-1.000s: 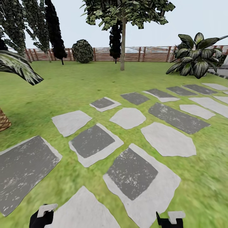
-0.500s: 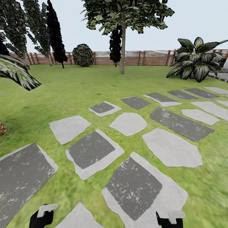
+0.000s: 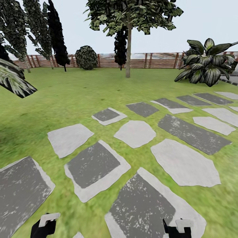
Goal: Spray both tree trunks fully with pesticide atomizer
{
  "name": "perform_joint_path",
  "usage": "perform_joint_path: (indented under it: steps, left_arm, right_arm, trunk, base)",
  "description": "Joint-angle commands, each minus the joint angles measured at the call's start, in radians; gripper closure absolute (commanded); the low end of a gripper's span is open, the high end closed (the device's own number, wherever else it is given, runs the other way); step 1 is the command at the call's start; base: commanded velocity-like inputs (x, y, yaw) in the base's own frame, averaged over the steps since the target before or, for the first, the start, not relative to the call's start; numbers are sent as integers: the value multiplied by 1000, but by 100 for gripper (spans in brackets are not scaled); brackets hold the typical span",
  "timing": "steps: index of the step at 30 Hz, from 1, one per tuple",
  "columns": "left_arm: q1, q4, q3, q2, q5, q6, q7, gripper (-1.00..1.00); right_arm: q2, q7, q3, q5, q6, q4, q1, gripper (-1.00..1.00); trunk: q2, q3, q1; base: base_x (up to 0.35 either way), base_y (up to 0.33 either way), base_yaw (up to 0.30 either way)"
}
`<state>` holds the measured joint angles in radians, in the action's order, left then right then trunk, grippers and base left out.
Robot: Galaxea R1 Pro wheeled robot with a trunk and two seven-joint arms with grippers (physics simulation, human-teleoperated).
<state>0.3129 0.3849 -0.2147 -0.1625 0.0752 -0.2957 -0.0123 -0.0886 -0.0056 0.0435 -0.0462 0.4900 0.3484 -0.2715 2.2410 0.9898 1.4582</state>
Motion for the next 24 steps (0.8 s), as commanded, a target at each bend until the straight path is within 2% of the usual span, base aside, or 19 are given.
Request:
perform_joint_path:
  steps: [1, 24]
  left_arm:
    - [0, 0, 0, 0, 0, 0, 0, 100]
    - [0, 0, 0, 0, 0, 0, 0, 100]
  right_arm:
    - [0, 0, 0, 0, 0, -1, 0, -100]
    - [1, 1, -1, -1, 1, -26, 0, -100]
  trunk:
    - [0, 0, 0]
    - [0, 0, 0]
  base:
    - [338, 0, 0]
    - [338, 0, 0]
